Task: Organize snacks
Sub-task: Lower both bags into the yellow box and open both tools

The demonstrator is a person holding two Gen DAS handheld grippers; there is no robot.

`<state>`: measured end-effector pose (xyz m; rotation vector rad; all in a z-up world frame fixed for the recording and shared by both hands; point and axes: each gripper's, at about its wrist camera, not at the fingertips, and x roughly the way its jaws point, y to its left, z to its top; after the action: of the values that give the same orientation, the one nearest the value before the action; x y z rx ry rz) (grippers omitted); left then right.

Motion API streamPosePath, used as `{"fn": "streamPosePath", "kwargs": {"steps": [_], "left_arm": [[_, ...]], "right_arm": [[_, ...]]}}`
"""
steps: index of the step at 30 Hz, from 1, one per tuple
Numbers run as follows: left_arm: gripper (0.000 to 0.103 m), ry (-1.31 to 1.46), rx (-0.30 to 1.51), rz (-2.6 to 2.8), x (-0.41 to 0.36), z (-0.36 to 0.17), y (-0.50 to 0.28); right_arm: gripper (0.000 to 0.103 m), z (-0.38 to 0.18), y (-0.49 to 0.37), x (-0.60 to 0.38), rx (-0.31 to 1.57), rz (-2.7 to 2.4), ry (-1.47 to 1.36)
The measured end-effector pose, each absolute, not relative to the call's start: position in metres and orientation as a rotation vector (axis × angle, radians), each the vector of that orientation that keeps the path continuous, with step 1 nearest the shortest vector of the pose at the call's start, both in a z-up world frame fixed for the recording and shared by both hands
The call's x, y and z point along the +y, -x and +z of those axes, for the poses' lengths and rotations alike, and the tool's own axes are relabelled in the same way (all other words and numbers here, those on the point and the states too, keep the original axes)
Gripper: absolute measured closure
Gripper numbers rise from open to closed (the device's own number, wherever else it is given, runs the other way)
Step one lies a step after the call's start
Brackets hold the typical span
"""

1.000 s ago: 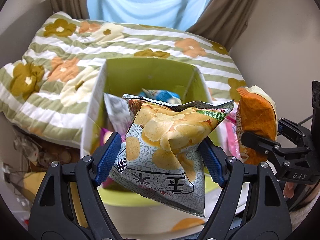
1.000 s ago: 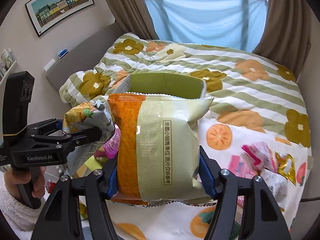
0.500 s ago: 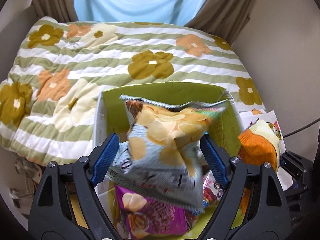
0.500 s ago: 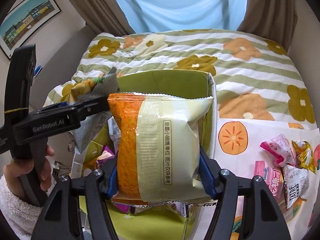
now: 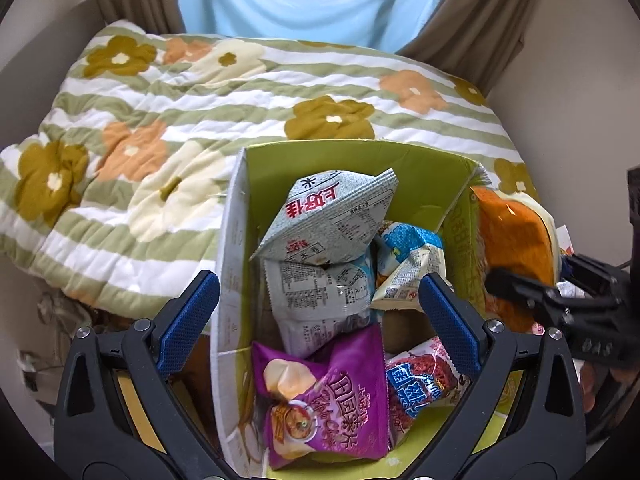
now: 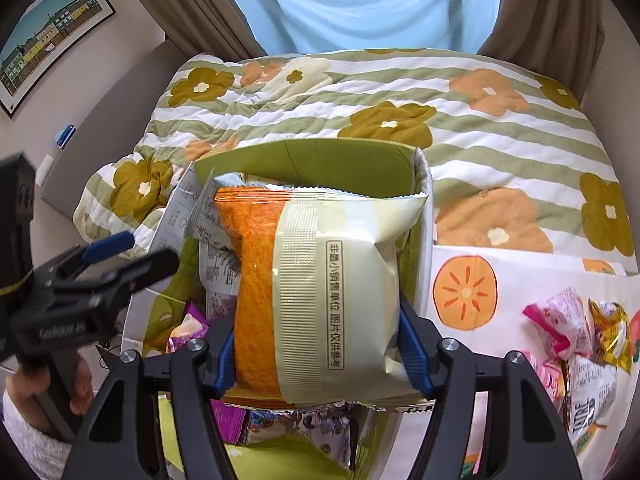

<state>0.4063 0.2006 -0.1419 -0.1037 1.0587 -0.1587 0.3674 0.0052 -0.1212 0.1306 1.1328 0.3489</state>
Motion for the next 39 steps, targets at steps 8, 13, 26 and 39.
{"fn": "streamPosePath", "kwargs": {"steps": [8, 13, 26, 39], "left_arm": [[0.004, 0.129, 1.052, -0.156, 0.207, -0.135, -0.398], [0.004, 0.154, 1.063, -0.132, 0.212, -0.139, -0.385], [0.004, 0.133, 1.033, -0.133, 0.209, -0.124, -0.346], [0.004, 0.127, 0.995, -0.227, 0.18, -0.099, -0.306]], "right_arm": [[0.039, -0.122, -0.404, 0.016, 1.12, 0.377, -0.137], [0.0, -0.108, -0.392, 0.011, 1.004, 0.384, -0.179], [0.0, -0.098, -0.353, 0.01, 0.994, 0.401, -0.194], [0.0, -0.065, -0.29, -0.009, 0.959, 0.342, -0.181]]}}
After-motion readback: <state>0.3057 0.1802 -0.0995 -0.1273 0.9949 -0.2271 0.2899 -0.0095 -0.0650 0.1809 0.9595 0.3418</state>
